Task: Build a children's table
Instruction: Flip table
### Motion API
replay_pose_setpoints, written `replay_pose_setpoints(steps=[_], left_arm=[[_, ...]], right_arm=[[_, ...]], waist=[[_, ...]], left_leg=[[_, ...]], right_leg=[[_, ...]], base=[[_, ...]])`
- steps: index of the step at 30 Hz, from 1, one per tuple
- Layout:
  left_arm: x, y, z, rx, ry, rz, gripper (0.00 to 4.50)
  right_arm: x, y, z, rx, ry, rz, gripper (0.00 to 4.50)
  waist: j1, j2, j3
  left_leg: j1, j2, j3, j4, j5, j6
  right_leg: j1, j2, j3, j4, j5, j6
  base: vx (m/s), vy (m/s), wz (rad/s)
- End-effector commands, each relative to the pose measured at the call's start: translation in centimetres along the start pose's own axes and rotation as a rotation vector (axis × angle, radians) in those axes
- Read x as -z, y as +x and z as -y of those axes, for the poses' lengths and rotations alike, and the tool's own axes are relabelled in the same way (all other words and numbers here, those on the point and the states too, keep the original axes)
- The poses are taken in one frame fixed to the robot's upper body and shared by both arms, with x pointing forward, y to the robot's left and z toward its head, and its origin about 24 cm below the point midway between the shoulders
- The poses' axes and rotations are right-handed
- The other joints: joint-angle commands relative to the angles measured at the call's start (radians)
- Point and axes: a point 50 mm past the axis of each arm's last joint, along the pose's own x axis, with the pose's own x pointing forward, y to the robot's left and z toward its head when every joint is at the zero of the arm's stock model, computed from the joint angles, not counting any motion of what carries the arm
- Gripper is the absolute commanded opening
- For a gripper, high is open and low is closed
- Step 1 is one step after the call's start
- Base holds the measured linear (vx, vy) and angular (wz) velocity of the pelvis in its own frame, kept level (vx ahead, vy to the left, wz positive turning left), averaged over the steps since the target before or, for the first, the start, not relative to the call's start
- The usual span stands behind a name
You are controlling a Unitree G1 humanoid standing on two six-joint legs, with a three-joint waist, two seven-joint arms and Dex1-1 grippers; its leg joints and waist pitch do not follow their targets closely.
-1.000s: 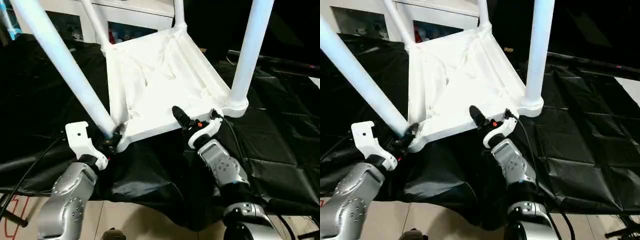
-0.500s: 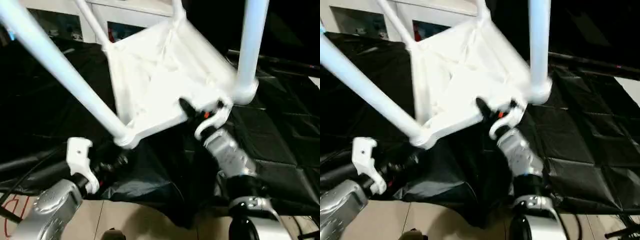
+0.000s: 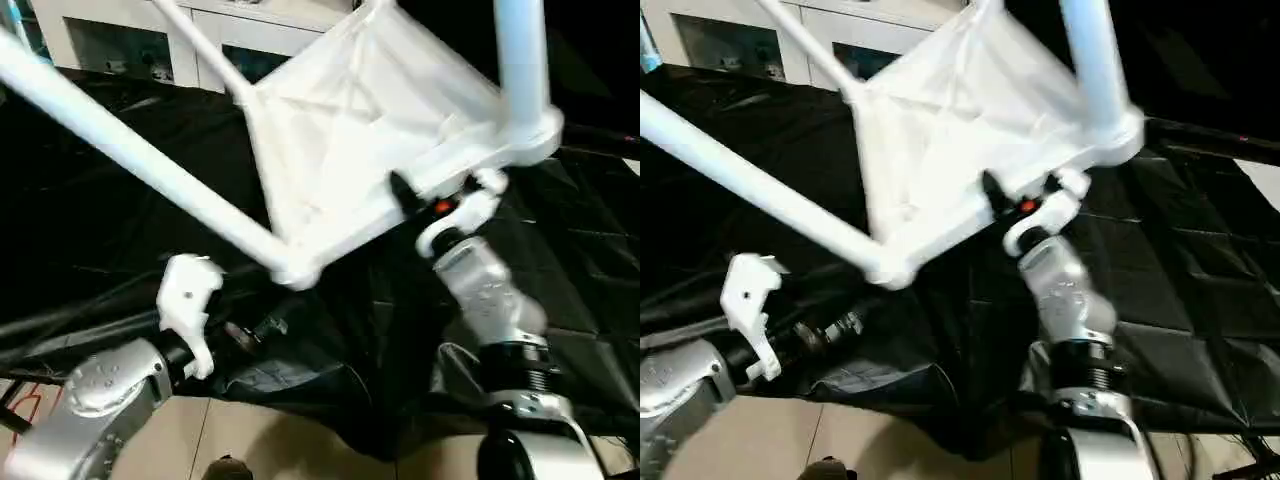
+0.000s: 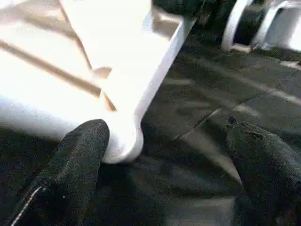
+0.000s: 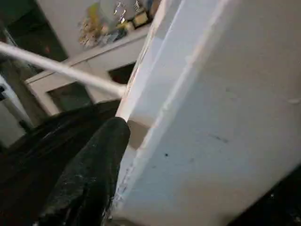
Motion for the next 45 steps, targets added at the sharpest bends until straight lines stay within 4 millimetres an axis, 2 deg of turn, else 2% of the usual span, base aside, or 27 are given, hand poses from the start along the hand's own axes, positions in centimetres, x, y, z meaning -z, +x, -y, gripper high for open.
replay_pose_setpoints(steps=[1,6,7,10,12,13,17,20,21,22,23,25,27,30,33,36,37,38,40,42,43,44,45], left_arm=[[-1.0,0.3,0.3,0.02,0.023,0.026,4.5],[-2.2,0.7,-0.6,-0.064,0.06,0.076,4.5],[-2.6,0.7,-0.7,-0.078,0.076,0.086,4.5],[-3.7,1.0,-0.6,-0.078,0.11,0.123,4.5],[-3.8,1.1,-0.6,-0.077,0.117,0.124,4.5],[-3.8,1.1,-0.6,-0.078,0.118,0.122,4.5],[-3.9,1.3,-0.7,-0.077,0.138,0.116,4.5],[-4.1,1.6,-1.1,-0.086,0.196,0.081,4.5],[-4.1,1.6,-1.1,-0.085,0.198,0.081,4.5],[-4.2,1.7,-1.3,-0.092,0.218,0.075,4.5],[-4.2,1.8,-1.3,-0.091,0.228,0.072,4.5],[-4.2,2.0,-1.4,-0.085,0.289,0.055,4.5],[-4.3,2.1,-1.4,-0.084,0.301,0.06,4.5],[-4.7,2.5,-1.2,-0.064,0.338,0.079,4.5],[-5.0,2.9,-0.8,-0.035,0.372,0.089,4.5],[-5.1,3.2,-0.5,-0.015,0.419,0.084,4.5],[-5.2,3.3,-0.3,-0.003,0.429,0.086,4.5],[-5.4,3.4,-0.1,0.008,0.426,0.092,4.5],[-5.5,3.5,0.4,0.04,0.418,0.104,4.5],[-5.5,3.5,0.8,0.077,0.43,0.097,4.5],[-5.4,3.5,0.9,0.087,0.46,0.077,4.5],[-5.4,3.4,0.9,0.098,0.484,0.065,4.5],[-5.5,3.3,1.0,0.108,0.492,0.06,4.5]], right_arm=[[0.1,-1.0,1.5,0.094,-0.187,-0.034,2.42],[-0.1,-1.8,1.5,0.13,-0.262,-0.05,2.38],[-0.2,-2.0,1.4,0.14,-0.291,-0.049,2.38],[-0.5,-2.5,1.0,0.152,-0.376,-0.049,2.38],[-0.4,-2.6,0.8,0.15,-0.405,-0.058,2.38],[-0.4,-2.7,0.8,0.147,-0.413,-0.062,2.38],[-0.3,-3.0,0.7,0.162,-0.463,-0.075,2.32],[-0.7,-3.4,0.8,0.218,-0.517,-0.075,2.25],[-0.7,-3.4,0.8,0.222,-0.521,-0.074,2.19],[-0.9,-3.5,0.8,0.243,-0.551,-0.071,2.14],[-1.0,-3.5,0.8,0.248,-0.56,-0.071,2.09],[-1.3,-3.6,1.0,0.281,-0.607,-0.066,1.96],[-1.3,-3.6,1.1,0.287,-0.613,-0.066,1.8],[-1.4,-3.7,1.4,0.324,-0.649,-0.069,1.76],[-1.6,-3.7,1.9,0.392,-0.688,-0.056,1.74],[-1.6,-3.7,2.4,0.461,-0.719,-0.044,1.71],[-1.4,-3.7,2.5,0.465,-0.708,-0.052,1.7],[-1.1,-3.5,2.4,0.446,-0.693,-0.06,1.7],[-0.5,-3.2,1.8,0.371,-0.64,-0.072,1.62],[0.1,-2.9,1.2,0.305,-0.596,-0.082,1.62],[0.3,-2.9,1.2,0.291,-0.61,-0.097,1.62],[0.5,-2.9,1.2,0.283,-0.621,-0.106,1.62],[0.5,-2.9,1.2,0.279,-0.623,-0.109,1.62]], waist=[[-0.014,0.015,-0.051],[-0.018,0.011,-0.049],[-0.018,0.012,-0.049],[-0.017,0.011,-0.049],[-0.02,0.01,-0.048],[-0.023,0.009,-0.048],[-0.027,0.01,-0.049],[-0.03,0.011,-0.045],[-0.03,0.011,-0.045],[-0.029,0.011,-0.045],[-0.029,0.01,-0.045],[-0.03,0.015,-0.046],[-0.032,0.012,-0.047],[-0.034,0.015,-0.049],[-0.035,0.013,-0.049],[-0.035,0.018,-0.05],[-0.036,0.017,-0.049],[-0.036,0.021,-0.05],[-0.04,0.019,-0.051],[-0.044,0.011,-0.053],[-0.044,0.004,-0.052],[-0.045,0.008,-0.051],[-0.047,0.002,-0.048]], left_leg=[[0.023,0.028,-0.011,-0.079,-0.123,-0.1],[0.025,0.029,-0.012,-0.081,-0.164,-0.101],[0.027,0.03,-0.012,-0.081,-0.165,-0.102],[0.028,0.029,-0.013,-0.081,-0.168,-0.112],[0.023,0.029,-0.016,-0.084,-0.176,-0.118],[0.026,0.029,-0.016,-0.083,-0.194,-0.122],[0.028,0.03,-0.017,-0.084,-0.224,-0.128],[0.037,0.03,-0.019,-0.089,-0.312,-0.142],[0.037,0.03,-0.019,-0.089,-0.312,-0.142],[0.042,0.031,-0.02,-0.09,-0.347,-0.145],[0.04,0.031,-0.02,-0.09,-0.348,-0.145],[0.034,0.03,-0.023,-0.092,-0.332,-0.144],[0.034,0.03,-0.023,-0.091,-0.331,-0.146],[0.035,0.029,-0.023,-0.089,-0.32,-0.147],[0.031,0.029,-0.022,-0.088,-0.297,-0.146],[0.032,0.028,-0.02,-0.086,-0.265,-0.155],[0.031,0.028,-0.02,-0.087,-0.266,-0.155],[0.032,0.027,-0.021,-0.086,-0.269,-0.156],[0.029,0.027,-0.022,-0.086,-0.271,-0.154],[0.021,0.027,-0.023,-0.085,-0.247,-0.141],[0.022,0.027,-0.021,-0.083,-0.227,-0.134],[0.022,0.027,-0.021,-0.083,-0.224,-0.133],[0.022,0.026,-0.02,-0.083,-0.23,-0.129]], right_leg=[[0.014,-0.054,0.045,-0.058,0.021,-0.045],[0.012,-0.056,0.048,-0.064,-0.045,-0.032],[0.008,-0.055,0.048,-0.064,-0.044,-0.031],[0.008,-0.053,0.048,-0.066,-0.055,-0.015],[0.01,-0.054,0.047,-0.067,-0.071,-0.008],[0.006,-0.054,0.048,-0.068,-0.082,-0.007],[0.003,-0.053,0.048,-0.07,-0.087,-0.01],[-0.006,-0.051,0.049,-0.077,-0.167,-0.006],[-0.006,-0.051,0.049,-0.077,-0.167,-0.006],[-0.01,-0.054,0.051,-0.083,-0.212,-0.009],[-0.009,-0.054,0.051,-0.083,-0.211,-0.011],[-0.005,-0.055,0.051,-0.08,-0.194,-0.008],[-0.006,-0.055,0.051,-0.08,-0.188,-0.009],[-0.006,-0.055,0.051,-0.077,-0.157,-0.021],[-0.002,-0.055,0.051,-0.072,-0.125,-0.026],[-0.002,-0.054,0.05,-0.068,-0.092,-0.026],[-0.001,-0.053,0.05,-0.068,-0.092,-0.024],[0.0,-0.053,0.05,-0.066,-0.087,-0.025],[0.003,-0.054,0.05,-0.065,-0.072,-0.03],[0.01,-0.054,0.05,-0.062,-0.054,-0.03],[0.008,-0.052,0.05,-0.063,-0.037,-0.031],[0.007,-0.052,0.051,-0.061,-0.04,-0.032],[0.006,-0.052,0.052,-0.064,-0.068,-0.027]], base=[[0.0,0.0,0.0],[0.0,0.0,0.0],[0.0,0.0,0.0],[0.0,0.0,0.0],[0.0,0.0,0.0],[0.0,0.0,0.0],[0.0,0.0,0.0],[0.0,0.0,0.0],[0.0,0.0,0.0],[0.0,0.0,0.0],[0.0,0.0,0.0],[0.0,0.0,0.0],[0.0,0.0,0.0],[0.0,0.0,0.0],[0.0,0.0,0.0],[0.0,0.0,0.0],[0.0,0.0,0.0],[0.0,0.0,0.0],[0.0,0.0,0.0],[0.0,0.0,0.0],[0.0,0.0,0.0],[0.0,0.0,0.0],[0.0,0.0,0.0]])
